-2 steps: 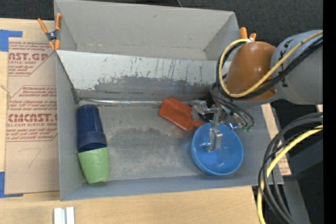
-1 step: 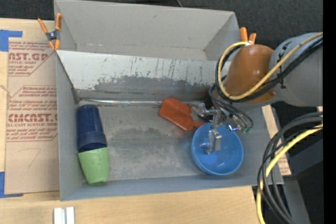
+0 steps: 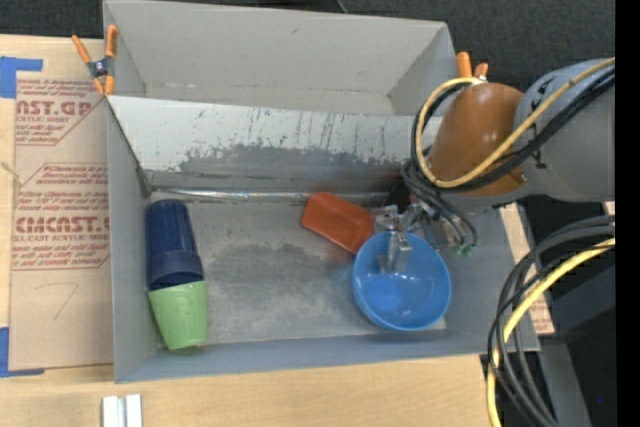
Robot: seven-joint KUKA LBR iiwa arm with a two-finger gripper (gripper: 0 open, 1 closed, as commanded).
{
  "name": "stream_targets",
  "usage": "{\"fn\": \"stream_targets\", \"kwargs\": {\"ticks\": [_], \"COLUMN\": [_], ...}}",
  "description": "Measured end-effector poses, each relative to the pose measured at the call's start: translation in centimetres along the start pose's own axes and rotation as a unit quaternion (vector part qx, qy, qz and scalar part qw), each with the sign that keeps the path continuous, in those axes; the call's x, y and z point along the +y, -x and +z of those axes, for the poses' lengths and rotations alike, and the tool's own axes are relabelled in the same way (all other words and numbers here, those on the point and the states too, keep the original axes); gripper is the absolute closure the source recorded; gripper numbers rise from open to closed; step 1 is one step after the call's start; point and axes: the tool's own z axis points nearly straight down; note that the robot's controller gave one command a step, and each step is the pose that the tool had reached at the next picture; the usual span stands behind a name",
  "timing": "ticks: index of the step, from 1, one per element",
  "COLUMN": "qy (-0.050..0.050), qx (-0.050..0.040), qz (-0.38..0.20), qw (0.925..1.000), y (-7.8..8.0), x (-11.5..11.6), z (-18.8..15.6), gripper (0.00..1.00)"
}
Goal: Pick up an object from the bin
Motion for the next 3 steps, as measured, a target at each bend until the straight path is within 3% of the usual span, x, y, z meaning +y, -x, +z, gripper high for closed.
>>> {"fn": "stream_targets", "kwargs": {"ticks": [1,2,3], "qy": [0.000,-0.002,-0.001], "qx": [0.0000,-0.0074,-0.0041], "qz": [0.000,-0.121,-0.004], "qw": [1.0000,0.9926,1.0000], "y": [0.00,-0.02,-0.06], "x": [0.00,0.01,0.41], "z": [0.00,-0.02,0.18], "gripper": [1.00,1.00,1.00]}}
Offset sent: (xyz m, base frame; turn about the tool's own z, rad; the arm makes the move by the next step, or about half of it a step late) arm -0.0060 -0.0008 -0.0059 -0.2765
